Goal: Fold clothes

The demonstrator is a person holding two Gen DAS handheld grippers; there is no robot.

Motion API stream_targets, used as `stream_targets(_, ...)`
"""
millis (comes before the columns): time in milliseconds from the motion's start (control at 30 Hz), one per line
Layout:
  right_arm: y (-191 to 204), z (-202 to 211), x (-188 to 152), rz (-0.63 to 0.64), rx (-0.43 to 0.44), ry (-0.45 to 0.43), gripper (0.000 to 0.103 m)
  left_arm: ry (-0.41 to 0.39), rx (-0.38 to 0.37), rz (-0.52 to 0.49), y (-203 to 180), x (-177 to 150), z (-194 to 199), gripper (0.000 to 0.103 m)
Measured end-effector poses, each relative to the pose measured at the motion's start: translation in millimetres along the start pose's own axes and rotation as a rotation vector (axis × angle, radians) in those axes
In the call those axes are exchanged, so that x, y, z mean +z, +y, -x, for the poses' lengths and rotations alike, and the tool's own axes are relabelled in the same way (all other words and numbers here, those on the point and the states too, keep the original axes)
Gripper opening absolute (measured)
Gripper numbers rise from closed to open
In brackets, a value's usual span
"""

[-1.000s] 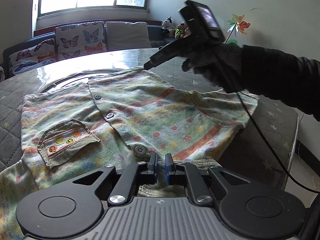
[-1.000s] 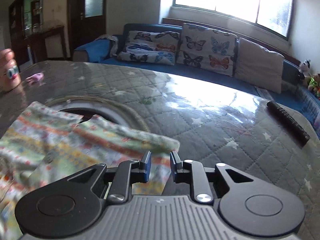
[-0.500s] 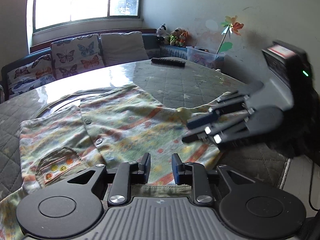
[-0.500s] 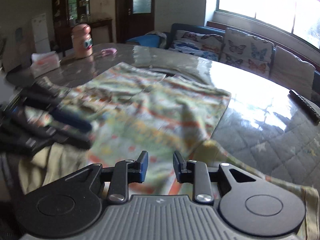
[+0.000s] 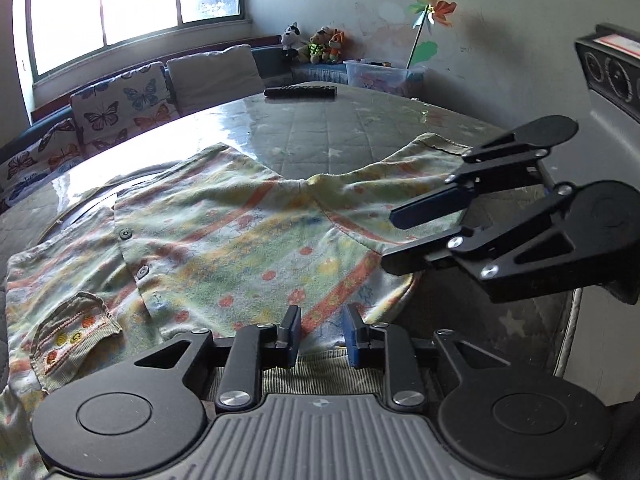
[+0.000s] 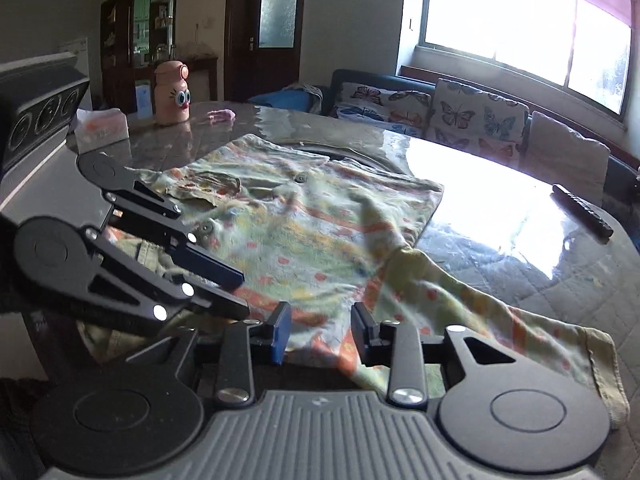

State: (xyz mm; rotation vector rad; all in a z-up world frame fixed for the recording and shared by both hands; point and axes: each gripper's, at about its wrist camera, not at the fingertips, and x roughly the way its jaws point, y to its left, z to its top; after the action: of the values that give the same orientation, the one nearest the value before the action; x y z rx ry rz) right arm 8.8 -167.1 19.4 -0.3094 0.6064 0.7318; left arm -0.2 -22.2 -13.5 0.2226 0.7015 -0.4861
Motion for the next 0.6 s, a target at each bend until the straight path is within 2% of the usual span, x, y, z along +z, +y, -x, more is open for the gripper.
stream_targets(100,5.1,-10.7,-5.3,0.02,0.011,0.033,0.043,0.003,0.007,-0.008,-0.1,-1.0,0.4,0.029)
stream_targets(167,5.5,-9.5,-9.3,0.015,0.009,0.036,0.044,0.004,0.013,0.0,2.2,0.5,1.3,0.039)
stream_targets(300,-11.3,9.5,-10.1,-0.088,-0.007,-0.001,0.048,-0.024,-0.004,0.026,5.1,10.7,4.9,0.056)
stream_targets(467,-52.0,27.4,-17.0,-0.202,-0.164,-0.037,0.049,-0.039,-0.003,0.034,-0.6,24.2,-2.6,0.066)
stream_targets(600,-93.6,36.3,-33.3,-0.315,-0.315,-0.042,0.049,-0.04,0.009,0.05,-3.2,32.9,-11.2,0.07)
